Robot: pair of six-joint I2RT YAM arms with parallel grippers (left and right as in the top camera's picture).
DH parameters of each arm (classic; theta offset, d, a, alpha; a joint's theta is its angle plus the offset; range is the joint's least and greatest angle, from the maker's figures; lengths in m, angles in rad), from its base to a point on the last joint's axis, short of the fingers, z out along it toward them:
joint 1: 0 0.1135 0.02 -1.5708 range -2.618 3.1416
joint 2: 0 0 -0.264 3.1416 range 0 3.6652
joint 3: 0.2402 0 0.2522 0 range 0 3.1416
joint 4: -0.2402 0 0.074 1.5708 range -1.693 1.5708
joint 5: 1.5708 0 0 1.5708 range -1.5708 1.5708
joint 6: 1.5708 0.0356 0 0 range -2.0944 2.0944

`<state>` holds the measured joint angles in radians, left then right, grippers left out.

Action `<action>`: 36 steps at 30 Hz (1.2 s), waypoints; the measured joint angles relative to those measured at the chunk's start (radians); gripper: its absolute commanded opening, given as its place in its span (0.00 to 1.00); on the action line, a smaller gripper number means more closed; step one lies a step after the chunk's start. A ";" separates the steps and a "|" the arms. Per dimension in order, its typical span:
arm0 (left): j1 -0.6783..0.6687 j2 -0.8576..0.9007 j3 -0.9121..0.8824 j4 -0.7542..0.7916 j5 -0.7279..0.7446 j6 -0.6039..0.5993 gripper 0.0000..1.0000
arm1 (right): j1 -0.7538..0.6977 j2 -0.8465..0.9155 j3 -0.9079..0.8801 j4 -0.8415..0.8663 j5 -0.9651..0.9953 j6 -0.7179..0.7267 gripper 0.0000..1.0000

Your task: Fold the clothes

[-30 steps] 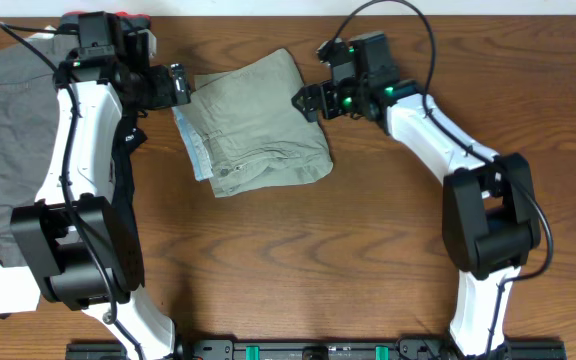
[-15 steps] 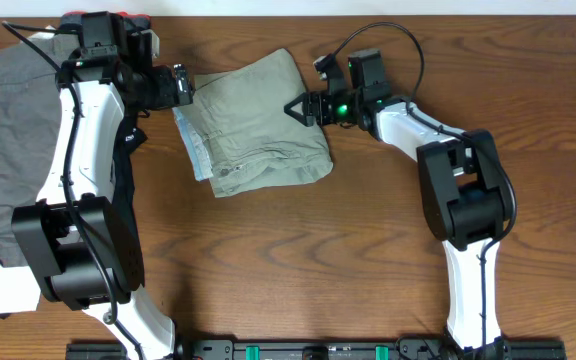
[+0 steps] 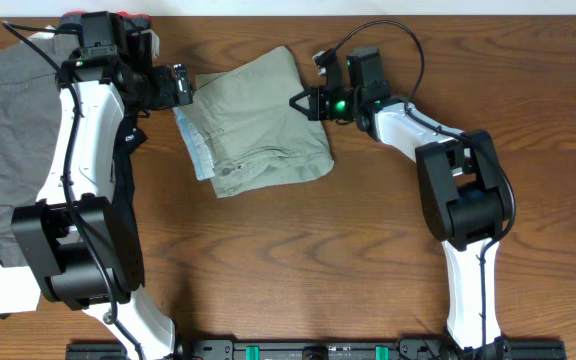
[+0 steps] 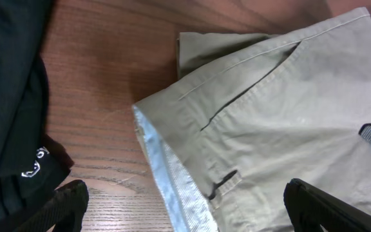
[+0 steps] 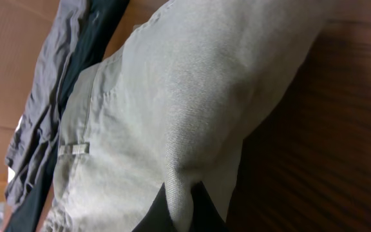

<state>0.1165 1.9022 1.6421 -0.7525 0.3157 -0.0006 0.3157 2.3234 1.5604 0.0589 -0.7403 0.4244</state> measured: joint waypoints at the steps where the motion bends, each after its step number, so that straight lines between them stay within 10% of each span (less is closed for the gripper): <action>1: 0.000 0.000 0.000 0.000 0.000 0.000 0.98 | -0.007 0.000 0.000 -0.001 0.000 0.009 0.01; 36: 0.000 0.023 0.000 0.018 0.000 0.000 0.98 | -0.854 -0.099 0.037 -0.595 0.803 0.547 0.01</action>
<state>0.1165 1.9255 1.6421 -0.7349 0.3157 -0.0006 -0.5381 2.2246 1.5974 -0.5365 0.0624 0.9714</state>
